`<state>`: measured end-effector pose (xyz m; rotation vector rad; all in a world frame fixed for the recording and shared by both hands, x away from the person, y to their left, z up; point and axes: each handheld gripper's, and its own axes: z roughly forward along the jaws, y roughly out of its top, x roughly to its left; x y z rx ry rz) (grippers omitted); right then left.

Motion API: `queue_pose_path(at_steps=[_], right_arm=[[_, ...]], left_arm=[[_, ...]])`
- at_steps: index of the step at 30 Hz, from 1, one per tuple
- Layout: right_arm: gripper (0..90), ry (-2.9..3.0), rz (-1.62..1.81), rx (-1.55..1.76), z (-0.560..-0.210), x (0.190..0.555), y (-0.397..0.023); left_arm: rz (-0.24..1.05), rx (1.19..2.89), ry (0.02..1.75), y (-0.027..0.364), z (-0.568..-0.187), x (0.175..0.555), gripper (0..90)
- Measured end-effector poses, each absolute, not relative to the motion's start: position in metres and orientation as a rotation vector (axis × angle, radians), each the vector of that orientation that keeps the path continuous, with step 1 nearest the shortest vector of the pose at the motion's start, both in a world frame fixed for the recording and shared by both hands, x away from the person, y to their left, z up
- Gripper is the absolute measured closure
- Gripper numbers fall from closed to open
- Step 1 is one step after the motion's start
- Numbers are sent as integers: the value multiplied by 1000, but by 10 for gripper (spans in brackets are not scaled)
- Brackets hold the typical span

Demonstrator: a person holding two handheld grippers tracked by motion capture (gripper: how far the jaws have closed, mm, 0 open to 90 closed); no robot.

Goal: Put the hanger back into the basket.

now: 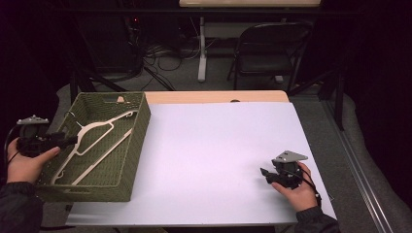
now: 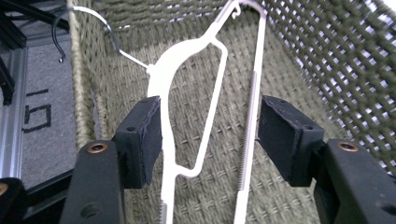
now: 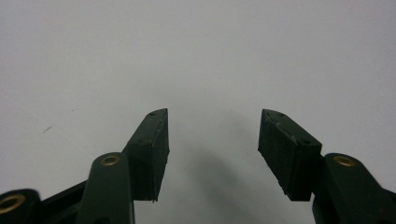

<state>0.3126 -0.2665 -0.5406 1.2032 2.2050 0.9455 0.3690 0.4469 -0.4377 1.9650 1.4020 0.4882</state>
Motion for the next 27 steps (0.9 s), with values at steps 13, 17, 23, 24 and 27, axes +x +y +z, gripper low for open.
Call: queue_pose_path(at_steps=[13, 17, 23, 24, 27], right_arm=[[422, 2199, 946, 1194, -540, 312, -265], [421, 2200, 946, 1191, -540, 312, -265], [421, 2199, 948, 1187, -540, 312, -265], [421, 2199, 949, 1184, -540, 312, -265], [421, 2196, 948, 1184, -539, 311, -265]], left_arm=[[489, 1975, 1241, 396, -399, 356, 350], [476, 1972, 1190, 374, -389, 351, 344], [462, 1977, 1107, 334, -378, 344, 345], [462, 1977, 1104, 328, -377, 343, 345], [444, 1980, 1058, 308, -377, 339, 347]])
